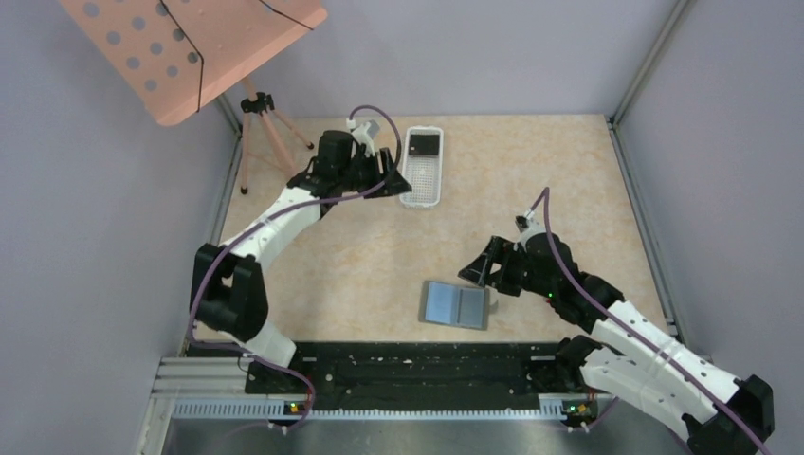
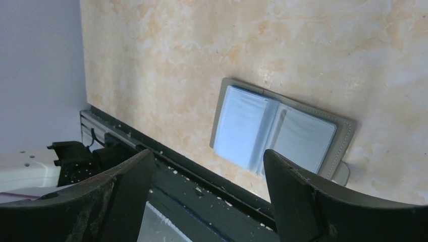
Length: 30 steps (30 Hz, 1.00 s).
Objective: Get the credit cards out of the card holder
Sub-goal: Place the credit card in the storage box, then remove the credit card from the card holder.
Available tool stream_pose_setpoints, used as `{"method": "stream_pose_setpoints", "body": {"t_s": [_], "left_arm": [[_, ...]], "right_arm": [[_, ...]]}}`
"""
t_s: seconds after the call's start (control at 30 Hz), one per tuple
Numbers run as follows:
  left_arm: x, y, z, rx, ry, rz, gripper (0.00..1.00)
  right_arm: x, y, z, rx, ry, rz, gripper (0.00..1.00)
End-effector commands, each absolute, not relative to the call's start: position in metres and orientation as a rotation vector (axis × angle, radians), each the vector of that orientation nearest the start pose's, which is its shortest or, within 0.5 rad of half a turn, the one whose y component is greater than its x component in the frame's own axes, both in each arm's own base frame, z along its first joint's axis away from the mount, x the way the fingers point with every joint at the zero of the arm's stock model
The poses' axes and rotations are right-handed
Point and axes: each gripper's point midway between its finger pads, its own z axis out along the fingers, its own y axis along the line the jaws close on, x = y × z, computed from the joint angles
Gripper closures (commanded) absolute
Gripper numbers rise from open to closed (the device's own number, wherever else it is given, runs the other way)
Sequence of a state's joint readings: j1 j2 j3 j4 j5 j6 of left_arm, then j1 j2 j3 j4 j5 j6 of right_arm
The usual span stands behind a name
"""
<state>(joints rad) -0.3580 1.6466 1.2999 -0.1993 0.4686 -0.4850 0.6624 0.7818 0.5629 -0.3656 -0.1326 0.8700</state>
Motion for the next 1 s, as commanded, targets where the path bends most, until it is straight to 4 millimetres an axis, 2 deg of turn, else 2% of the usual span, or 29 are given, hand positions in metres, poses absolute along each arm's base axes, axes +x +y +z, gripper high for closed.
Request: {"method": "stream_pose_setpoints", "body": {"t_s": [0.0,0.17,0.23,0.33,0.43,0.57,0.73,0.97], "left_arm": [[0.324,-0.272,0.212,0.316,2.218,-1.068,0.41],[0.245,-0.304,0.170,0.387,2.323,-1.223,0.41],[0.220,-0.311,0.156,0.410,2.364,-1.272,0.41],[0.194,-0.319,0.140,0.481,2.408,-1.276,0.42],[0.180,-0.322,0.132,0.517,2.422,-1.283,0.42],[0.170,-0.321,0.124,0.525,2.432,-1.291,0.43],[0.158,-0.322,0.117,0.538,2.444,-1.346,0.44],[0.152,-0.331,0.109,0.550,2.434,-1.423,0.49]], "right_arm": [[0.164,0.197,0.138,0.241,2.346,0.995,0.23],[0.151,0.178,0.128,0.308,2.321,0.975,0.27],[0.147,0.173,0.123,0.326,2.311,0.973,0.27],[0.143,0.168,0.113,0.342,2.314,0.968,0.28],[0.139,0.169,0.104,0.358,2.325,0.984,0.28],[0.137,0.173,0.107,0.347,2.337,1.010,0.30],[0.138,0.179,0.114,0.362,2.320,1.061,0.40],[0.140,0.189,0.109,0.393,2.303,1.142,0.52]]}}
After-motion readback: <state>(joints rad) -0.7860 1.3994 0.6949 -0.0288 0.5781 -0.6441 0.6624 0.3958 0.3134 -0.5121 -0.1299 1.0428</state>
